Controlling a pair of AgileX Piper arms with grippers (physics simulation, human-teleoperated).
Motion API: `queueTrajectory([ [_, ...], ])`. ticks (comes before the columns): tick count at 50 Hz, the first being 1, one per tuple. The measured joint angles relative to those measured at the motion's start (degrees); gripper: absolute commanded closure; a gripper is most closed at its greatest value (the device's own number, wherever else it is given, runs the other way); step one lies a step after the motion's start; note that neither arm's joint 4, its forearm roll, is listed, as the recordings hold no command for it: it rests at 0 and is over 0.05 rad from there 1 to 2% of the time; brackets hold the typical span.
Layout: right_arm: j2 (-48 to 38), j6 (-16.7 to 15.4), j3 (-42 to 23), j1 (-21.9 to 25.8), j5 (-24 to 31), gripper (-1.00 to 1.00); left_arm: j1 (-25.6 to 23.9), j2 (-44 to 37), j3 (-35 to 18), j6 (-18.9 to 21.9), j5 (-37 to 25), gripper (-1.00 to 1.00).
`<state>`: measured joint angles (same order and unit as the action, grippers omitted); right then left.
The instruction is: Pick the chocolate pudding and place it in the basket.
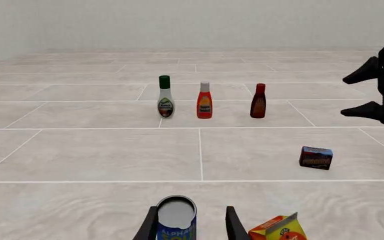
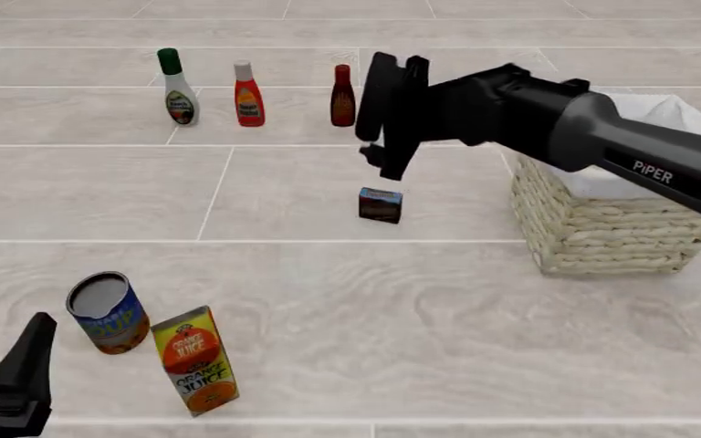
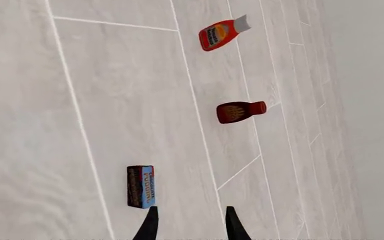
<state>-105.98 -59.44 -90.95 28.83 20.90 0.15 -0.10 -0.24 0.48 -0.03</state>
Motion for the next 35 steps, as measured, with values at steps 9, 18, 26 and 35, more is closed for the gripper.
queueTrajectory([
  [9, -2.7, -0.4, -2.9, -0.8, 2.3, -1.00, 0.0, 0.0, 0.0, 0.0, 0.0, -1.00],
  [18, -5.3, -0.4, -5.1, -0.9, 3.4, -1.00, 0.0, 0.0, 0.0, 0.0, -0.1, -1.00],
  [26, -7.6, -0.2, -6.7, -0.8, 4.3, -1.00, 0.0, 0.0, -0.1, 0.0, -0.1, -1.00],
  [35, -9.9, 0.0, -8.7, -0.3, 6.1, -1.00, 0.0, 0.0, -0.2, 0.0, -0.2, -1.00],
])
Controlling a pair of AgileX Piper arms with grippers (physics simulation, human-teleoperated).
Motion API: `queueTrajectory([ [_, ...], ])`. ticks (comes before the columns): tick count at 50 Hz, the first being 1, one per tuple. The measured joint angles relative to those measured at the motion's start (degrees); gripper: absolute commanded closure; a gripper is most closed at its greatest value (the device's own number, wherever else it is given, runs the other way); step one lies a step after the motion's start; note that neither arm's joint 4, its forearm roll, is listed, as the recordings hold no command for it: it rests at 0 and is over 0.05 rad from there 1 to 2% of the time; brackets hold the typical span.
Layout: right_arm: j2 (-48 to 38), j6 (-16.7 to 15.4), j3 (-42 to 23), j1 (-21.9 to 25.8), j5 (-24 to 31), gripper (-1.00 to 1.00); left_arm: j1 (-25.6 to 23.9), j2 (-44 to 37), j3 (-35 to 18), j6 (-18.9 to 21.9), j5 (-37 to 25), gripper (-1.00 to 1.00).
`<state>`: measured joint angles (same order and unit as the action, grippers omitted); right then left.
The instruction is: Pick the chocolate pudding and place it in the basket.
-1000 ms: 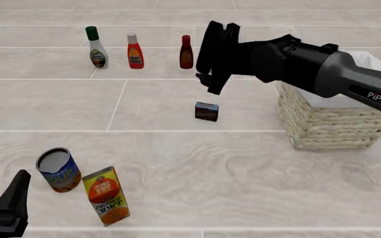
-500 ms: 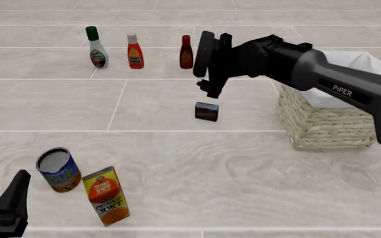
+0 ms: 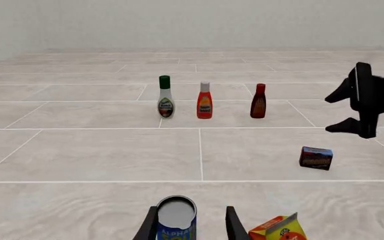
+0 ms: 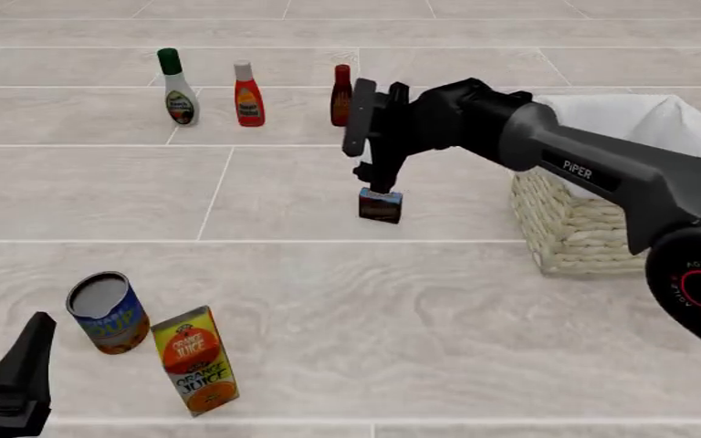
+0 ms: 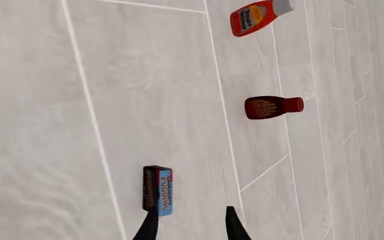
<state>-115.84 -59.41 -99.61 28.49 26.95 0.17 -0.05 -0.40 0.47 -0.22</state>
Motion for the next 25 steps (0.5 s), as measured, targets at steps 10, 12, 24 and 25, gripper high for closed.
queueTrajectory([
  [10, -2.2, -0.1, -2.2, -0.3, 1.4, -1.00, 0.0, 0.0, 0.0, 0.0, 0.0, -1.00],
  [12, -2.7, -0.2, -2.5, -0.5, 1.5, -1.00, 0.0, 0.0, 0.0, 0.0, -0.1, -1.00],
  [24, -5.6, -0.4, -4.2, -1.2, 1.6, -1.00, 0.0, 0.0, -0.1, 0.0, -0.1, -1.00],
  [25, -5.8, -0.4, -4.4, -1.3, 1.6, -1.00, 0.0, 0.0, -0.1, 0.0, -0.1, -1.00],
])
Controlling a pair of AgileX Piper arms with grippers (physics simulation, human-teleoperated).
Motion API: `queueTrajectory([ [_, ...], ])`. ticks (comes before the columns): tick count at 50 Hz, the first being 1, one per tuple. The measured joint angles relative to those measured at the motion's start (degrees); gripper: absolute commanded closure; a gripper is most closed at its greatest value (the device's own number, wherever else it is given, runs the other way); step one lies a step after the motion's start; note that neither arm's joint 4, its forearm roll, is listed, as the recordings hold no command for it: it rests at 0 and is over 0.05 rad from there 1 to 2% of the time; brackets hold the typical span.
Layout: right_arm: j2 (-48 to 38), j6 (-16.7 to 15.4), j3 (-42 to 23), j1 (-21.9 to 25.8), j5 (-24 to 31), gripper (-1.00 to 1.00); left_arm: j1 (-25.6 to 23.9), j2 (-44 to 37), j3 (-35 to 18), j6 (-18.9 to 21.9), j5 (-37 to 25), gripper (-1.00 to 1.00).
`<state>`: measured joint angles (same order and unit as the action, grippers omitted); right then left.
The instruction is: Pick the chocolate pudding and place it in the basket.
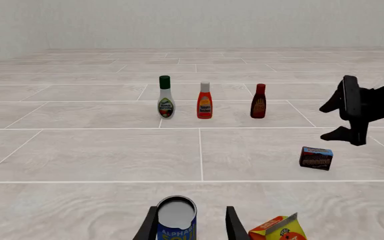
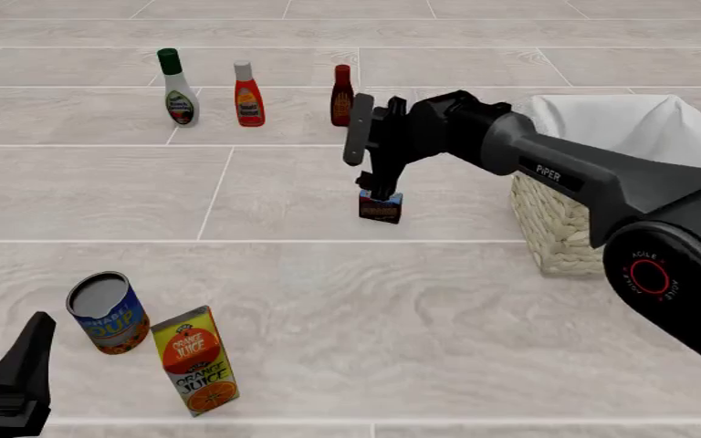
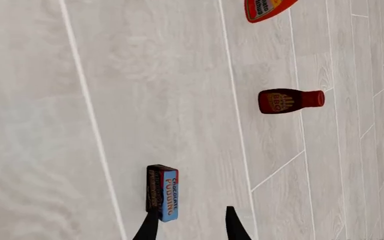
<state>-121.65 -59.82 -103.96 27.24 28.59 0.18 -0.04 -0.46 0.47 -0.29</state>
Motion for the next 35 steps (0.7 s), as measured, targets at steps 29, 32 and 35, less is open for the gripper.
queueTrajectory([
  [29, -5.7, 0.2, -4.7, -1.6, 0.8, -1.00, 0.0, 0.0, 0.0, 0.0, 0.0, -1.00],
  [32, -6.5, 0.3, -5.2, -1.7, 0.9, -1.00, 0.0, 0.0, 0.0, 0.0, 0.0, -1.00],
  [35, -7.2, 0.4, -5.7, -1.8, 0.9, -1.00, 0.0, 0.0, 0.0, 0.0, 0.0, -1.00],
])
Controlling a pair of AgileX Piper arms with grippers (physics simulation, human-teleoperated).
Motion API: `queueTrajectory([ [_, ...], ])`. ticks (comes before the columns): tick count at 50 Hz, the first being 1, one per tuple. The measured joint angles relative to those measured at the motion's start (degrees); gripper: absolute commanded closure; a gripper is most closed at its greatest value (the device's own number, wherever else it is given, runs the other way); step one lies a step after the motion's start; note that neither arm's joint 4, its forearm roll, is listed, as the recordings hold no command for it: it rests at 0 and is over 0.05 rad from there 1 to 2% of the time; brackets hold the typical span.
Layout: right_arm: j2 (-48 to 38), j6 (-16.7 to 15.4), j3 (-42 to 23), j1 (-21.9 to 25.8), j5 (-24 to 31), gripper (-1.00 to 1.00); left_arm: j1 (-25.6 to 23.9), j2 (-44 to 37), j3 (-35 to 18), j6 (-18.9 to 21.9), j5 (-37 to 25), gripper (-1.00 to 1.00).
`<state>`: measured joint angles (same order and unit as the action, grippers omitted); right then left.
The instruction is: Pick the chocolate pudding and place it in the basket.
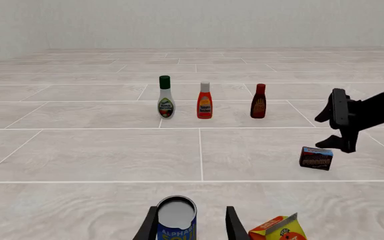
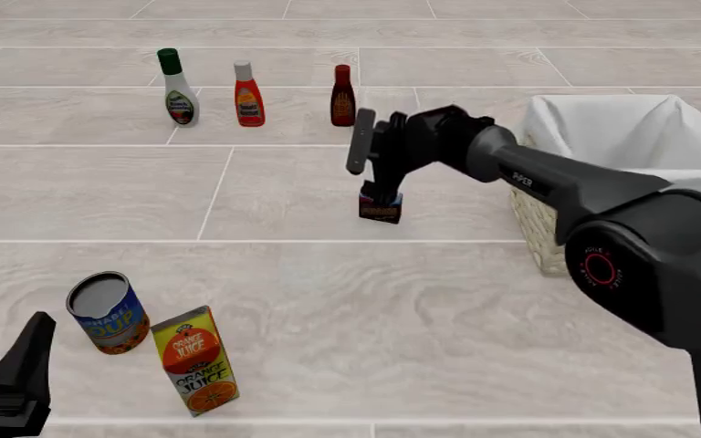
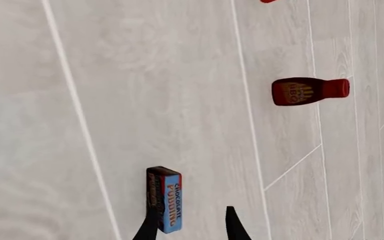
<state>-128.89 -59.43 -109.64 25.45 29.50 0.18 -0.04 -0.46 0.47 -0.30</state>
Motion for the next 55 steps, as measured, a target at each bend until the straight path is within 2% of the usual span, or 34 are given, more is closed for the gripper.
queueTrajectory([
  [55, -10.2, 1.3, -8.8, -0.5, 1.9, -1.00, 0.0, 0.0, 0.0, 0.0, 0.0, -1.00],
])
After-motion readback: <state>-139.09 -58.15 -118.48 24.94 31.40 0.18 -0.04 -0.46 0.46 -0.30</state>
